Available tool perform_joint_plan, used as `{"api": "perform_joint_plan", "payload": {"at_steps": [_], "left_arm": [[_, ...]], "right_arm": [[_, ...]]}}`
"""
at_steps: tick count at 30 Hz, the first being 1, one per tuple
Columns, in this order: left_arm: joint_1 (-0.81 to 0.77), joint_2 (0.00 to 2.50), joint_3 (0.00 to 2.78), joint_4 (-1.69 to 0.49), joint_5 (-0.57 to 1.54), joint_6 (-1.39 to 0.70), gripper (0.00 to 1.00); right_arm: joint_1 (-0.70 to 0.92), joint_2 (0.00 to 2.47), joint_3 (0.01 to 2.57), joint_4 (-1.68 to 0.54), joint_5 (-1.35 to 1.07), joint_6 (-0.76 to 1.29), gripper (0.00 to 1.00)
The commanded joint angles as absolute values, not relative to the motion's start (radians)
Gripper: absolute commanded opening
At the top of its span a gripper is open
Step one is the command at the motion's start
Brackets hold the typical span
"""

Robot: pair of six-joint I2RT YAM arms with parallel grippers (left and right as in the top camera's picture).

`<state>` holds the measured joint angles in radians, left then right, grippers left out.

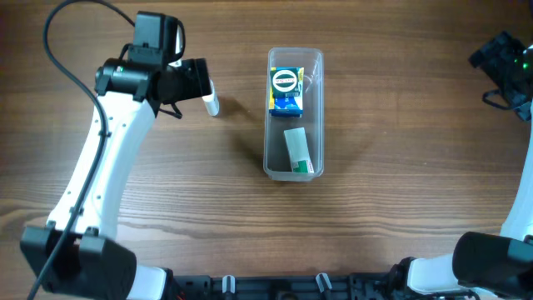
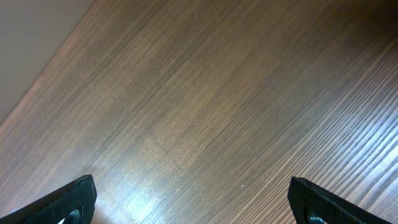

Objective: Pack container
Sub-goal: 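Lower the tube box into the container and open the left gripper, then move the left gripper to the white dropper bottle and grasp it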

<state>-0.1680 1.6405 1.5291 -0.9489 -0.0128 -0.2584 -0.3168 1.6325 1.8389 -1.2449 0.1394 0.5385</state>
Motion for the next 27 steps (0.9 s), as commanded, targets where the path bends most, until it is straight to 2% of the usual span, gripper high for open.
{"api": "perform_joint_plan", "payload": {"at_steps": [1,7,10,16,20,22,24,27], "left_arm": [[-0.153,1.700,1.541,-0.947,0.042,-0.184,0.76],[-0.160,1.753,1.542,-0.911,0.100,-0.183,0.75],[-0.162,1.754,1.589,-0.916,0.109,-0.170,0.72],[-0.188,1.761,1.795,-1.049,0.107,-0.137,0.73],[-0.229,1.809,1.896,-1.134,0.059,-0.137,0.69],[-0.239,1.869,1.940,-1.203,0.051,-0.134,0.72],[-0.236,1.927,1.947,-1.224,0.051,-0.138,0.81],[-0.224,1.980,1.947,-1.227,0.051,-0.142,0.83]], "right_arm": [[-0.313,1.637,1.838,-1.243,0.149,0.552,1.00],[-0.313,1.637,1.838,-1.243,0.149,0.552,1.00],[-0.313,1.637,1.838,-1.243,0.149,0.553,1.00],[-0.313,1.637,1.838,-1.243,0.150,0.552,1.00],[-0.313,1.637,1.838,-1.243,0.150,0.552,1.00],[-0.313,1.637,1.838,-1.243,0.149,0.552,1.00],[-0.313,1.637,1.838,-1.243,0.149,0.553,1.00],[-0.313,1.637,1.838,-1.243,0.150,0.552,1.00]]}}
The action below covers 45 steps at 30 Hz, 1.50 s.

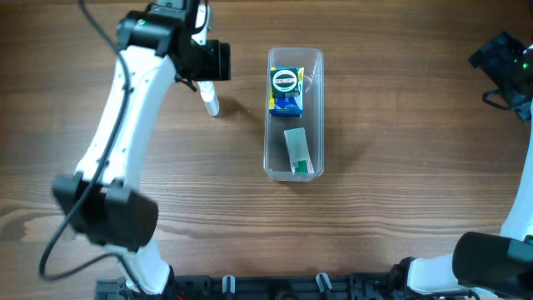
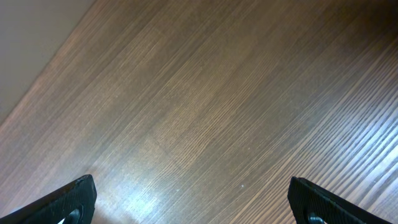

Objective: Pack container
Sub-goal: 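Move the left gripper to the white dropper bottle and grasp it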

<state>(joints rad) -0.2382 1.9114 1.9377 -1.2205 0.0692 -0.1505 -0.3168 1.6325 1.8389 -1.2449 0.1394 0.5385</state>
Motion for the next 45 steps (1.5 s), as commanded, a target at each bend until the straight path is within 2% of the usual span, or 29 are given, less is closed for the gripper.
{"api": "perform_joint_plan", "payload": {"at_steps": [1,13,21,23,33,36,43,45], "left_arm": [[-0.221,1.995,1.947,-1.228,0.051,-0.142,0.84],[-0.148,2.092,1.947,-1.243,0.093,-0.141,0.82],[-0.164,2.160,1.947,-1.244,0.093,-0.137,0.81],[-0.167,2.167,1.947,-1.243,0.093,-0.134,0.78],[-0.198,2.211,1.947,-1.235,0.078,-0.142,0.78],[-0.198,2.211,1.947,-1.237,0.078,-0.146,0.72],[-0.198,2.211,1.947,-1.227,0.068,-0.145,0.67],[-0.198,2.211,1.947,-1.219,0.047,-0.145,0.63]], "right_arm": [[-0.313,1.637,1.838,-1.243,0.149,0.552,1.00],[-0.313,1.637,1.838,-1.243,0.150,0.552,1.00],[-0.313,1.637,1.838,-1.243,0.150,0.552,1.00],[-0.313,1.637,1.838,-1.242,0.149,0.552,1.00],[-0.313,1.637,1.838,-1.242,0.149,0.552,1.00],[-0.313,1.637,1.838,-1.243,0.150,0.553,1.00],[-0.313,1.637,1.838,-1.242,0.150,0.553,1.00],[-0.313,1.637,1.838,-1.242,0.150,0.552,1.00]]}}
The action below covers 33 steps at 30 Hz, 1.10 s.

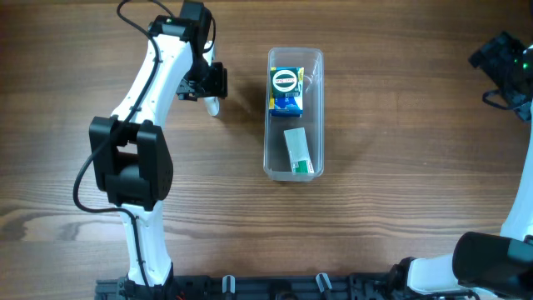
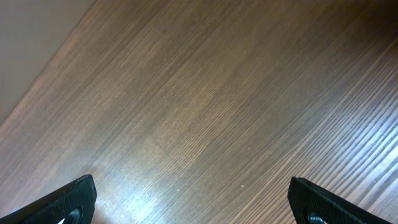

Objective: Pack container
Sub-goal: 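Move the left gripper to the white dropper bottle and grasp it, then lift the dropper bottle and carry it over the container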

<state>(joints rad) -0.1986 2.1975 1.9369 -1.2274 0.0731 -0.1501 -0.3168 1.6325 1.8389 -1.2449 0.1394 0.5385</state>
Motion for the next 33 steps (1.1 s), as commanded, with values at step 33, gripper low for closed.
{"api": "perform_joint_plan", "payload": {"at_steps": [33], "left_arm": [[-0.198,2.210,1.950,-1.220,0.047,-0.145,0.30]], "right_arm": [[-0.313,1.637,1.838,-1.243,0.150,0.552,1.00]]}}
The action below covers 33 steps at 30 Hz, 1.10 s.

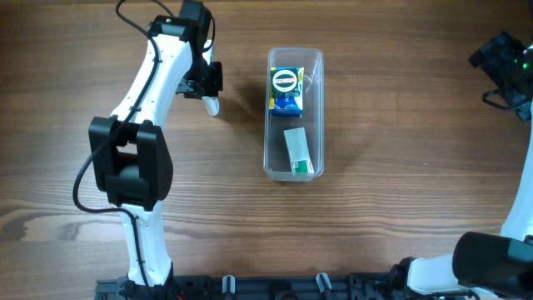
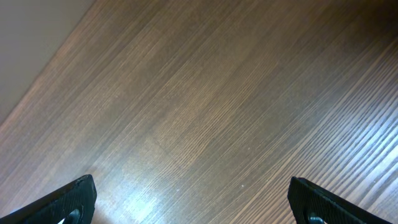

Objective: Pack container
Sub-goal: 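Lift the dropper bottle and carry it over the container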

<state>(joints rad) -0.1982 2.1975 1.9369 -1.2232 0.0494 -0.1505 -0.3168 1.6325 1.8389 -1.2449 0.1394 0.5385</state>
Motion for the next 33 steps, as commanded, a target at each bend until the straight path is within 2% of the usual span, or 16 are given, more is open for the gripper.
{"api": "perform_joint_plan", "payload": {"at_steps": [1,14,20,33], "left_arm": [[-0.198,2.210,1.953,-1.220,0.047,-0.145,0.30],[-0.216,2.201,2.161,-1.398,0.053,-0.146,0.31],[-0.327,2.119,2.229,-1.475,0.056,-0.154,0.34],[-0.534,1.962,2.229,-1.568,0.052,-0.253,0.31]], "right_arm": [[-0.313,1.637,1.838,-1.242,0.149,0.552,1.00],[-0.313,1.637,1.838,-1.242,0.149,0.553,1.00],[-0.313,1.637,1.838,-1.242,0.150,0.552,1.00],[-0.313,1.637,1.838,-1.242,0.150,0.553,1.00]]}}
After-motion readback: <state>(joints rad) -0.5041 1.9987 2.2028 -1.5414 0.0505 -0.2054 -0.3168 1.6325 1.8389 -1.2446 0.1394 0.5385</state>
